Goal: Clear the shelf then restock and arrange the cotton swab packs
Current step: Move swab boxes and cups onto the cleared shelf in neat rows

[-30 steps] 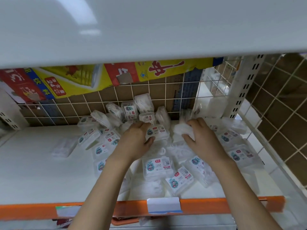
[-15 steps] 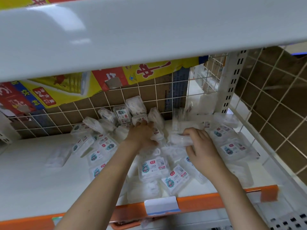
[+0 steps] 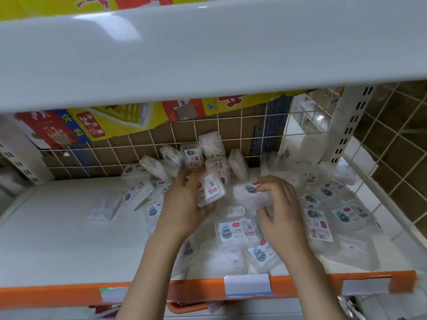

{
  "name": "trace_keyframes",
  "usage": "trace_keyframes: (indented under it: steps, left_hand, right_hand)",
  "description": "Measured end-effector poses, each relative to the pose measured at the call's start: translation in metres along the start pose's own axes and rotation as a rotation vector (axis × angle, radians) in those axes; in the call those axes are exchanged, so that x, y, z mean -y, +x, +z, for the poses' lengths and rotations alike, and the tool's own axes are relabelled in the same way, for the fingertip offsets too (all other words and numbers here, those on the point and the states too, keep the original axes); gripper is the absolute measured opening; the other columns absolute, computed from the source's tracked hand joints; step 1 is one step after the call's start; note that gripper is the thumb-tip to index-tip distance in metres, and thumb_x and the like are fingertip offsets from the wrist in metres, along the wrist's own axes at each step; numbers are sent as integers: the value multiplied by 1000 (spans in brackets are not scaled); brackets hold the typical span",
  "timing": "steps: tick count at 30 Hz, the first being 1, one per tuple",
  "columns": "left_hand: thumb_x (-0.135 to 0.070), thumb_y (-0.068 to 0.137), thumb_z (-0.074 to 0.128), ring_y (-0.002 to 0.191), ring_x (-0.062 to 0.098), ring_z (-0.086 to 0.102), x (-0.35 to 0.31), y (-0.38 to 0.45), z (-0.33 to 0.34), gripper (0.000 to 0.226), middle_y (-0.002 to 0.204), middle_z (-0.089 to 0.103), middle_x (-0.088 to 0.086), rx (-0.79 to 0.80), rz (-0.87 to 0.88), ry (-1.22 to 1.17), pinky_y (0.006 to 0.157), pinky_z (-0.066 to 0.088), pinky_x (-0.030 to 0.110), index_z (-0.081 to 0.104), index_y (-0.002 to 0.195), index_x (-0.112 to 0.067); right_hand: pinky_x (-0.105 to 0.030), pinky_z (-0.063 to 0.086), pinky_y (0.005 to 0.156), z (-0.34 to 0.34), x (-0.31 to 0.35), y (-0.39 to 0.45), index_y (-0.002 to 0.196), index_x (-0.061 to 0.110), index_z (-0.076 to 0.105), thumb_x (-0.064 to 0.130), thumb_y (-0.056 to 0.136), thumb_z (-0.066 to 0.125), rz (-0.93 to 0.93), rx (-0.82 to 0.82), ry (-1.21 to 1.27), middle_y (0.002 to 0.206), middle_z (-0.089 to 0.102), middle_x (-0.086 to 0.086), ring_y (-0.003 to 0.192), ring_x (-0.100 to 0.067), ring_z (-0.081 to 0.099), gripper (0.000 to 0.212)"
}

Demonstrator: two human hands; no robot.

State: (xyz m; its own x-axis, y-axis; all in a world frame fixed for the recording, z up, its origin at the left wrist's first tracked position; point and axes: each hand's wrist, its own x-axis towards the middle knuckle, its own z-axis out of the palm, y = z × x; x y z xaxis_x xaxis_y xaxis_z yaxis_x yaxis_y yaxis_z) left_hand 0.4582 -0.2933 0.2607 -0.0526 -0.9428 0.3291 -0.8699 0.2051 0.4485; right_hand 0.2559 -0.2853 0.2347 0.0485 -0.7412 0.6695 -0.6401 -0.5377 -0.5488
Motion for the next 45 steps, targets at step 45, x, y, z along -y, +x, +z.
trace_keyframes:
  steps: [45]
  left_hand:
    - [-57, 70, 50, 99, 25, 55, 287, -143, -183, 72, 113, 57, 3, -134, -182, -15, 81, 48, 41, 49, 131, -18]
  right_hand:
    - [-15, 31, 82, 249, 256, -46, 116, 17, 34, 5, 80, 63, 173, 397, 86, 110, 43, 0, 100, -16, 46, 48]
